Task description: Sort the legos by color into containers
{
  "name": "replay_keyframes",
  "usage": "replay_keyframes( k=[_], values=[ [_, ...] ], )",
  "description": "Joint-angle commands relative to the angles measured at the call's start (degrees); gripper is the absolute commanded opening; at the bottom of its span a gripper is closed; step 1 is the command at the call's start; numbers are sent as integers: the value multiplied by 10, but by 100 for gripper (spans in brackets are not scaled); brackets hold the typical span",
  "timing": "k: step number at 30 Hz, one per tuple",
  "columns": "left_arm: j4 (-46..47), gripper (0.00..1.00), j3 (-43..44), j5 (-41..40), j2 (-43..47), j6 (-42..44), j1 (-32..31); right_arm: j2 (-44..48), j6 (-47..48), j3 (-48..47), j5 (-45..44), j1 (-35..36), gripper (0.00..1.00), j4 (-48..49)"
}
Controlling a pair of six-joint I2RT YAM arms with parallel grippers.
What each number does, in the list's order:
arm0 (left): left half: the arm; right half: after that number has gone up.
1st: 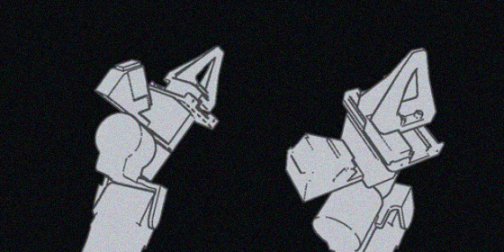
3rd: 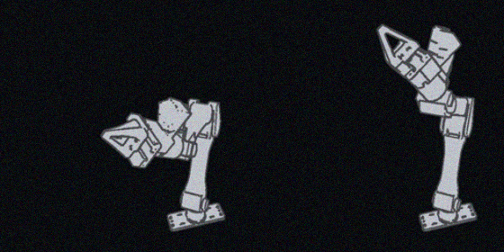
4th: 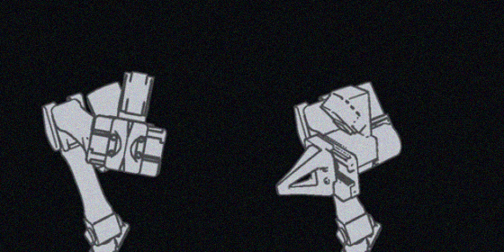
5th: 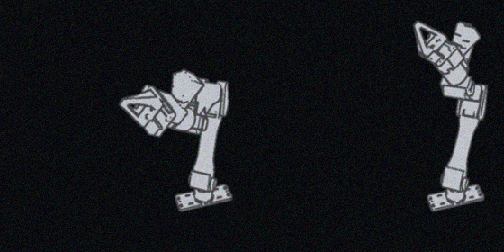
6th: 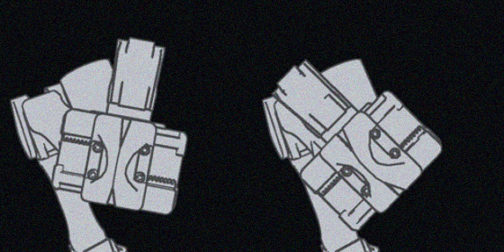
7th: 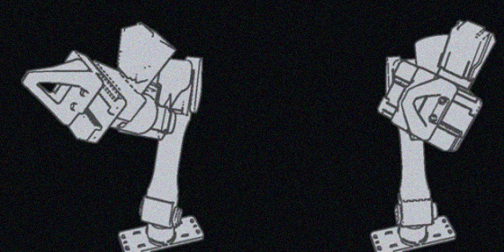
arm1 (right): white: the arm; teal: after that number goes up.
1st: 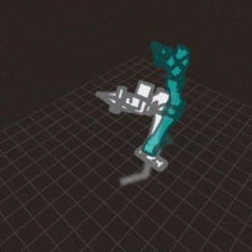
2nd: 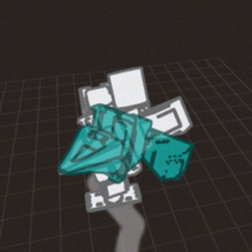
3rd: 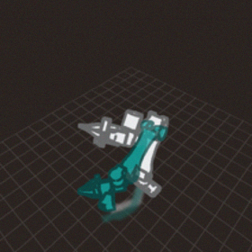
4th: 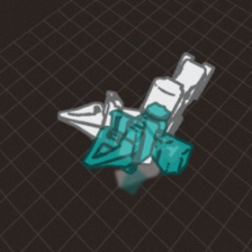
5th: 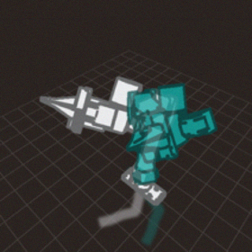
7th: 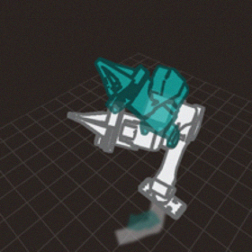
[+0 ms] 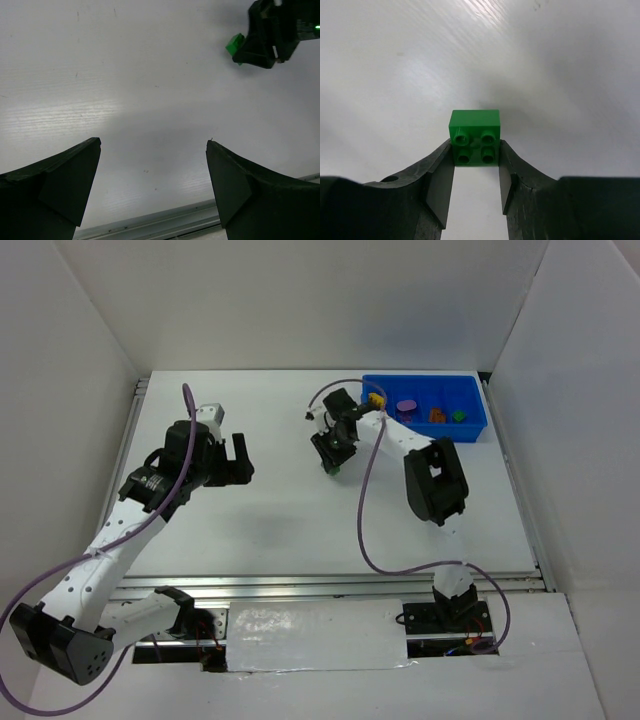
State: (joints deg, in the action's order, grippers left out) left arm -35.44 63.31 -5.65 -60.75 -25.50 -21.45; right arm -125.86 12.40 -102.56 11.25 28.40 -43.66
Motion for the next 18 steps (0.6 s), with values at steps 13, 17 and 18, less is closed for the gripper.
replay_keyframes(
  k=[13,17,18],
  values=[
    [17,100,-2,-22,26,7,4,119,-67,-142,-391,-194,0,131],
    [15,99,0,-17,20,8,4,149,-59,-56,-412,-229,0,239],
    [14,99,0,-16,20,10,4,148,-62,-48,-414,-242,0,243]
  ],
)
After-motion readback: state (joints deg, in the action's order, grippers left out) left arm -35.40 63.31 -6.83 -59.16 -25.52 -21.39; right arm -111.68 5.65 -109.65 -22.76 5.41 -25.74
